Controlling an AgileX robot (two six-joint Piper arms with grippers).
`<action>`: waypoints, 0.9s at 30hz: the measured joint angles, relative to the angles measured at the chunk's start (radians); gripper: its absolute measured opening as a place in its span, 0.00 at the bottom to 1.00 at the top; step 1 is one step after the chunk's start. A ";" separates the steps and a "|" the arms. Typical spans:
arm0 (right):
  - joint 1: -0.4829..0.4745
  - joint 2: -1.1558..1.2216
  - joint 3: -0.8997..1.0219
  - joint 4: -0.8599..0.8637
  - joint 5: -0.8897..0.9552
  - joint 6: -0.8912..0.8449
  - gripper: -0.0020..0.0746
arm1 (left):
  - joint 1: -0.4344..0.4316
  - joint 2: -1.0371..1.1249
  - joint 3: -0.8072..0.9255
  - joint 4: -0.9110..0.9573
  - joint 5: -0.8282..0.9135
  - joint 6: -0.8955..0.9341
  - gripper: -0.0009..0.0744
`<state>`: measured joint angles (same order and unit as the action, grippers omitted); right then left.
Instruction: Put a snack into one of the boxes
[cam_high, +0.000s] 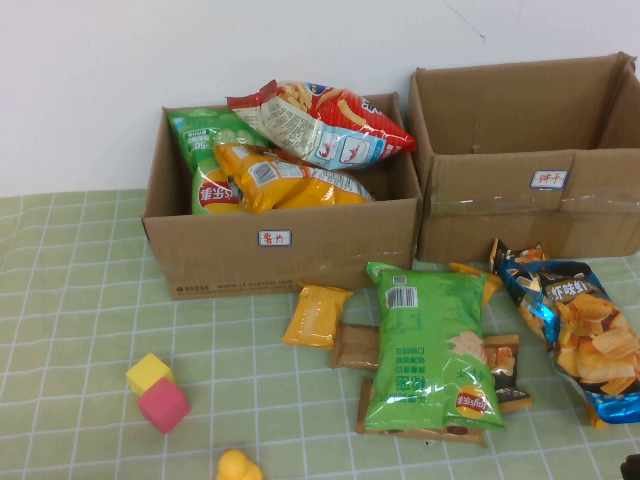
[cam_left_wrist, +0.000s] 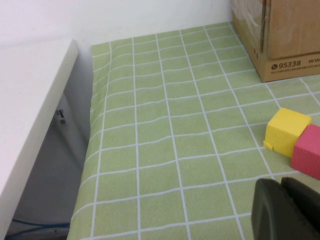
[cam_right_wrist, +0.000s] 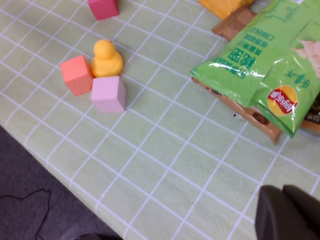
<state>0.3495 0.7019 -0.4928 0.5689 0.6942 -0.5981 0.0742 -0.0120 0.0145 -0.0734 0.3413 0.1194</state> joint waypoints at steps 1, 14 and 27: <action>0.000 0.000 0.000 0.000 0.000 0.000 0.02 | 0.000 0.000 0.000 -0.002 0.000 0.000 0.01; 0.000 0.000 0.000 0.002 0.000 0.000 0.02 | 0.000 0.000 0.000 -0.002 0.000 0.000 0.01; -0.080 -0.225 0.002 -0.060 -0.006 -0.059 0.02 | 0.000 0.000 0.000 -0.004 0.000 0.000 0.01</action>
<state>0.2698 0.4773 -0.4912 0.5088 0.6878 -0.6572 0.0746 -0.0120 0.0145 -0.0771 0.3413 0.1194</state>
